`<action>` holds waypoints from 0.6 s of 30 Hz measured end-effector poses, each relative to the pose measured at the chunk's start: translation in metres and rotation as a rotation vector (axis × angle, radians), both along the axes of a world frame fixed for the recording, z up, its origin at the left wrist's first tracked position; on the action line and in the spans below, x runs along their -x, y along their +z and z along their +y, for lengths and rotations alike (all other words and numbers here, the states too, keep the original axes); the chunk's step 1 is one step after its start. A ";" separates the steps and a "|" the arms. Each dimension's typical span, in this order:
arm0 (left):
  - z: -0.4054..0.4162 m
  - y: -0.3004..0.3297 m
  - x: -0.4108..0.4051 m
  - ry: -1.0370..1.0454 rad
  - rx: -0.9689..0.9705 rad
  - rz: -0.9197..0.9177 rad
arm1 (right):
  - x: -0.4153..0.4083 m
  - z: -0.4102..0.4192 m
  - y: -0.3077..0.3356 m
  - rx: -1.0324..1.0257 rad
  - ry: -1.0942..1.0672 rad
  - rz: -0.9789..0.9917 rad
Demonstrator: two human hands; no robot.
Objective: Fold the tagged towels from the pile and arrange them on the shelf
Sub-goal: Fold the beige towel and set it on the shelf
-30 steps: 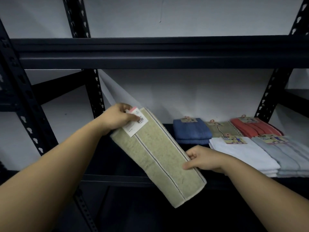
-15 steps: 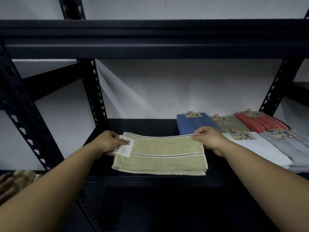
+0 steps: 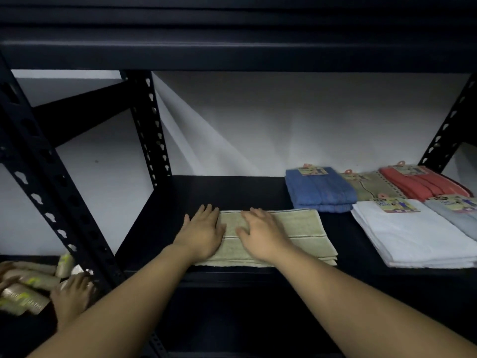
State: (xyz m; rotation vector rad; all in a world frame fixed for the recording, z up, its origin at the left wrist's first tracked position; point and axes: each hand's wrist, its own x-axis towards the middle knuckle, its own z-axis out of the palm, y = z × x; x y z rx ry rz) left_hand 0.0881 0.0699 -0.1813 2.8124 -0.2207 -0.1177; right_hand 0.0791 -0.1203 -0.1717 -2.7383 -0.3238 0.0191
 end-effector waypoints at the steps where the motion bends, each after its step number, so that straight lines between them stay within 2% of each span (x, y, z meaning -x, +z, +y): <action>1: 0.002 -0.004 0.001 -0.007 -0.028 0.012 | 0.001 0.000 -0.005 0.054 0.014 0.007; 5: 0.008 -0.009 0.001 -0.031 -0.066 0.011 | 0.008 -0.036 -0.009 0.141 0.044 0.047; 9: 0.009 -0.010 -0.001 -0.044 -0.075 0.004 | 0.012 -0.096 -0.007 0.173 -0.036 0.123; 15: 0.007 -0.007 0.002 -0.051 -0.065 -0.013 | 0.020 -0.128 -0.014 0.054 -0.092 0.091; 18: 0.003 -0.002 0.003 -0.051 -0.107 -0.040 | 0.019 -0.129 -0.015 -0.096 -0.097 0.047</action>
